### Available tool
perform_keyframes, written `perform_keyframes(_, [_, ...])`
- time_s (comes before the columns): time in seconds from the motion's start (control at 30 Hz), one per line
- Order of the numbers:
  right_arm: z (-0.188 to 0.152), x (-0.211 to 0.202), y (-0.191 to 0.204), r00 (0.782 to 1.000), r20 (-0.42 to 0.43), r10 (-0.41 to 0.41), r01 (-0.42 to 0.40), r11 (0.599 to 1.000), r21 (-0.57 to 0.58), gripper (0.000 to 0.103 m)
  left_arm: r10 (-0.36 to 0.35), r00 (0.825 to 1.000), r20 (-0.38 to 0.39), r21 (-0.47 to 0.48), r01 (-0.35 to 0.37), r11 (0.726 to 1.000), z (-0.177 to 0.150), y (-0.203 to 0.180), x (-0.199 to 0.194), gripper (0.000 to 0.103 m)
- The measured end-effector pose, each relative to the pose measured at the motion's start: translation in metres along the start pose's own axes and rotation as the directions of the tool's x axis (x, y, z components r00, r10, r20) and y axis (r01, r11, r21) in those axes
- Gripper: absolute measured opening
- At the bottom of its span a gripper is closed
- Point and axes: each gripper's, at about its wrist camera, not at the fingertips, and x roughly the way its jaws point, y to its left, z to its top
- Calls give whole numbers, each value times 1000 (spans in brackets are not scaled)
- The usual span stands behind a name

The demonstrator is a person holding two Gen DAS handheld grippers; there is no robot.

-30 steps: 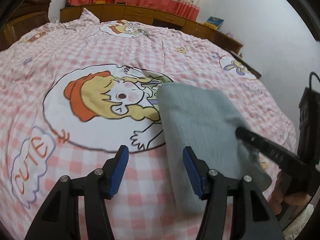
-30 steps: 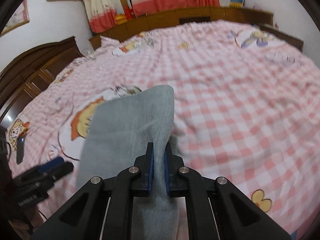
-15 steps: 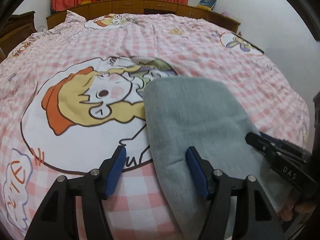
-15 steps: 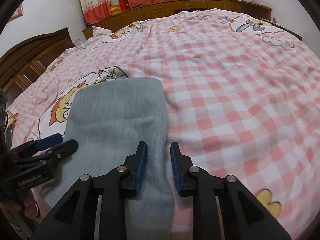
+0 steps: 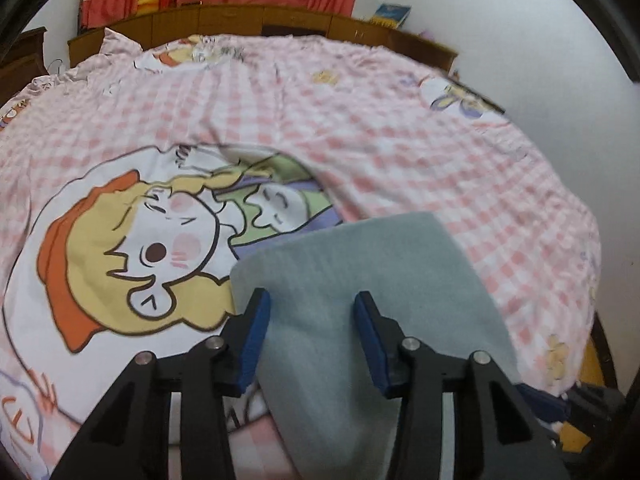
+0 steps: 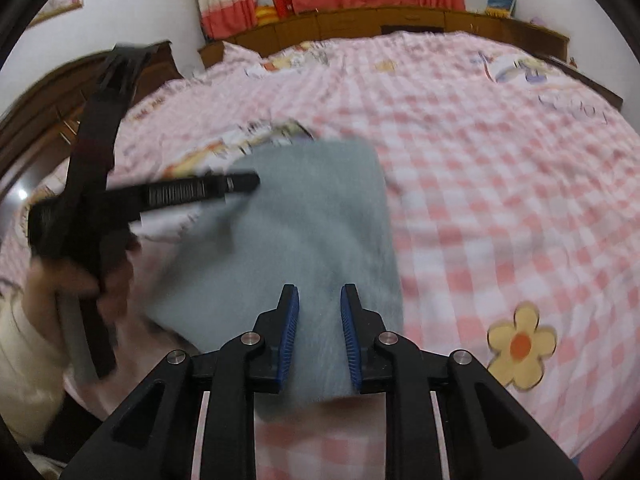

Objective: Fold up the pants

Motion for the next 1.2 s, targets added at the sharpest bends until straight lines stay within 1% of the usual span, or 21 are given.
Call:
perform_keyframes(0.1, [-8, 6, -9, 1000, 12, 25, -25, 999, 27, 23, 20, 1000, -11, 23, -20, 1000, -2, -1, 9, 47])
perform_keyframes(0.17, [-7, 4, -10, 1000, 6, 28, -28, 999, 36, 23, 24, 1000, -4, 33, -24, 999, -3, -3, -2, 47])
perform_keyframes(0.23, [-5, -2, -9, 1000, 3, 22, -22, 999, 41, 23, 22, 1000, -15, 33, -21, 999, -7, -5, -16, 47])
perform_keyframes(0.3, [-6, -11, -9, 1000, 11, 19, -19, 998, 56, 23, -13, 1000, -16, 24, 13, 1000, -13, -5, -34, 47])
perform_keyframes(0.37, [-7, -23, -9, 999, 32, 22, -23, 998, 64, 23, -63, 998, -14, 13, 63, 998, -25, -7, -55, 49])
perform_keyframes(0.4, [-9, -28, -9, 999, 41, 24, -27, 998, 64, 23, -73, 997, -17, 11, 73, 997, -32, -8, -63, 53])
perform_keyframes(0.47, [-12, -33, -8, 999, 44, 27, -30, 998, 61, 23, -82, 996, -18, 4, 82, 997, -46, -10, -75, 55])
perform_keyframes(0.5, [-14, -34, -8, 999, 41, 26, -28, 998, 57, 23, -89, 996, -28, -2, 89, 996, -55, -11, -78, 55])
perform_keyframes(0.57, [-18, -28, -9, 1000, 23, 12, -13, 999, 51, 23, -81, 996, -48, -17, 80, 997, -68, -10, -76, 57])
perform_keyframes(0.63, [-24, -15, -14, 1000, -14, 7, -6, 998, 57, 23, -68, 994, -86, -64, 63, 996, -84, -5, -63, 64])
perform_keyframes(0.67, [-25, -11, -16, 1000, -24, 12, -10, 998, 68, 23, -77, 992, -97, -102, 67, 993, -88, -1, -58, 65])
perform_keyframes(0.7, [-27, -9, -19, 999, -31, 22, -19, 996, 89, 23, -88, 992, -86, -127, 77, 989, -89, 2, -57, 65])
perform_keyframes(0.77, [-24, -13, -18, 1000, -22, 21, -19, 995, 94, 23, -92, 992, -85, -123, 81, 989, -86, 2, -61, 65])
perform_keyframes(0.83, [-18, -21, -17, 1000, -5, 14, -14, 996, 88, 28, -93, 992, -87, -133, 81, 988, -80, 3, -64, 66])
perform_keyframes(0.9, [-10, -28, -18, 1000, 27, 0, -3, 995, 97, 44, -97, 992, -79, -148, 84, 985, -75, 5, -66, 66])
perform_keyframes(0.97, [-2, -27, -18, 999, 44, -3, -2, 994, 107, 49, -91, 993, -74, -151, 79, 985, -70, 5, -65, 66])
perform_keyframes(1.1, [15, -8, -20, 999, 36, 5, -9, 992, 124, 49, -93, 993, -70, -160, 80, 984, -61, 7, -60, 66])
perform_keyframes(1.2, [21, 13, -27, 999, 1, 42, -42, 989, 143, 49, -97, 993, -66, -153, 86, 985, -56, 5, -53, 66])
